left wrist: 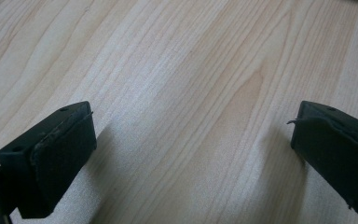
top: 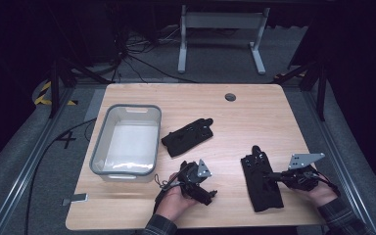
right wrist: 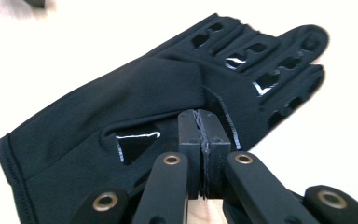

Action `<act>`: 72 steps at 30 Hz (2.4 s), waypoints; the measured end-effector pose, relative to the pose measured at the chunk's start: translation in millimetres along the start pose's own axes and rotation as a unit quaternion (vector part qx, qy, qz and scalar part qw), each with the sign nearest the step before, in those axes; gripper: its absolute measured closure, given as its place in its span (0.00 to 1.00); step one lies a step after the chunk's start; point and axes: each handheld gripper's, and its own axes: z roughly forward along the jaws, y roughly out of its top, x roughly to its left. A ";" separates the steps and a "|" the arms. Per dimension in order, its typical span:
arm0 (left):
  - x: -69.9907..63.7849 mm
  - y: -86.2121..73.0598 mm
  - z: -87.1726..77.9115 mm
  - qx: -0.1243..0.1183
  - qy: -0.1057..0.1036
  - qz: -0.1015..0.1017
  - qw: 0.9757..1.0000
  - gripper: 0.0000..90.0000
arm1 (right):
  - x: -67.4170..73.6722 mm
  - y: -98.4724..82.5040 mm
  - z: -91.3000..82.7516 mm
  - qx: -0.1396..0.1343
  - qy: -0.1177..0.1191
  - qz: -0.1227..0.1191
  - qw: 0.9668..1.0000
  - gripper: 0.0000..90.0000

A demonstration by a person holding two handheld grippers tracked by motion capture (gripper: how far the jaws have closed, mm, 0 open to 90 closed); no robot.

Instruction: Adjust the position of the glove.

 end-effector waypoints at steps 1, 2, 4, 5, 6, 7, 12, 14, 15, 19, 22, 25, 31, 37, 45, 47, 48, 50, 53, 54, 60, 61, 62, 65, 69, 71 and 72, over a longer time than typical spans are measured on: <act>0.0 0.0 0.0 0.000 0.000 0.000 1.000 0.00 | -1.7 0.0 -1.0 -0.002 -0.003 0.003 1.000 0.96; 0.0 0.0 0.0 0.000 0.000 0.000 1.000 0.00 | -3.7 -0.2 -1.8 -0.005 -0.005 0.005 1.000 0.94; 0.0 0.0 0.0 0.000 0.000 0.000 1.000 0.00 | -8.1 -0.3 -3.1 -0.007 -0.010 0.010 1.000 0.89; 0.0 0.0 0.0 0.000 0.000 0.000 1.000 0.00 | -10.3 -0.5 -3.9 -0.009 -0.014 0.013 1.000 0.87; 0.0 0.0 0.0 0.000 0.000 0.000 1.000 0.00 | -13.5 -1.0 -5.0 -0.010 -0.018 0.016 1.000 0.83; 0.0 0.0 0.0 0.000 0.000 0.000 1.000 0.00 | -16.1 -1.5 -5.9 -0.011 -0.021 0.019 1.000 0.82; -0.3 -0.1 -0.2 0.001 0.000 -0.002 1.000 0.00 | -30.2 -7.4 -9.9 -0.014 -0.044 0.041 0.998 0.69; 0.0 0.0 0.0 0.000 0.000 0.000 1.000 0.00 | -36.7 -10.9 -11.1 -0.012 -0.051 0.051 0.997 0.66; 0.0 0.0 0.0 0.000 0.000 0.000 1.000 0.00 | -40.8 -13.1 -11.7 -0.014 -0.059 0.058 0.996 0.61; 0.0 0.0 0.0 0.000 0.000 0.000 1.000 0.00 | -50.8 -19.7 -11.2 -0.012 -0.080 0.073 0.994 0.50; 0.0 0.0 0.0 0.000 0.000 0.000 1.000 0.00 | -55.3 -23.3 -9.9 -0.018 -0.095 0.080 0.992 0.40; -0.2 -0.1 -0.2 0.002 0.000 -0.002 1.000 0.00 | -59.7 -27.3 -7.6 -0.026 -0.106 0.084 0.990 0.31; 0.3 0.2 0.4 0.001 -0.002 0.001 1.000 0.00 | -68.7 -37.4 -2.0 -0.030 -0.118 0.095 0.988 0.22; 0.1 4.8 -0.8 0.014 0.005 -0.009 1.000 0.02 | -69.9 -39.1 -2.9 -0.032 -0.122 0.098 0.987 0.21; 10.6 20.0 -6.1 0.024 0.014 -0.018 0.999 0.49 | -69.5 -39.4 -2.7 -0.033 -0.122 0.097 0.987 0.20; 13.8 23.6 -7.7 0.022 0.020 -0.023 0.999 0.59 | -69.4 -39.5 -2.7 -0.034 -0.121 0.097 0.987 0.20; 15.1 24.8 -8.5 0.023 0.021 -0.026 0.999 0.66 | -69.4 -39.5 -2.7 -0.034 -0.121 0.097 0.987 0.20; 19.3 27.7 -10.4 0.020 0.025 -0.032 0.999 0.76 | -69.4 -39.5 -2.7 -0.034 -0.121 0.097 0.987 0.20; 26.3 32.0 -13.5 0.023 0.031 -0.042 0.998 0.93 | -69.4 -39.5 -2.7 -0.033 -0.122 0.097 0.987 0.20; 29.0 33.3 -14.2 0.022 0.033 -0.046 0.998 0.99 | -69.4 -39.5 -2.7 -0.033 -0.121 0.096 0.987 0.20; 38.3 38.8 -14.1 0.020 0.049 -0.061 0.997 1.00 | -69.3 -39.4 -2.7 -0.033 -0.121 0.096 0.987 0.20; 40.0 40.2 -14.0 0.021 0.057 -0.063 0.996 1.00 | -69.4 -39.4 -2.7 -0.033 -0.121 0.096 0.987 0.20; 41.2 41.1 -13.7 0.021 0.059 -0.063 0.996 1.00 | -69.3 -39.4 -2.6 -0.033 -0.121 0.096 0.987 0.20; 46.4 44.8 -13.9 0.014 0.067 -0.070 0.995 1.00 | -69.3 -39.4 -2.7 -0.033 -0.121 0.097 0.987 0.20; 53.2 51.7 -12.4 0.007 0.084 -0.075 0.994 1.00 | -69.4 -39.4 -2.6 -0.033 -0.121 0.096 0.987 0.20; 57.3 54.2 -11.0 0.002 0.092 -0.079 0.993 1.00 | -69.3 -39.4 -2.6 -0.033 -0.121 0.097 0.987 0.20; 60.1 55.1 -9.8 0.005 0.094 -0.083 0.992 1.00 | -69.4 -39.4 -2.6 -0.033 -0.121 0.096 0.987 0.20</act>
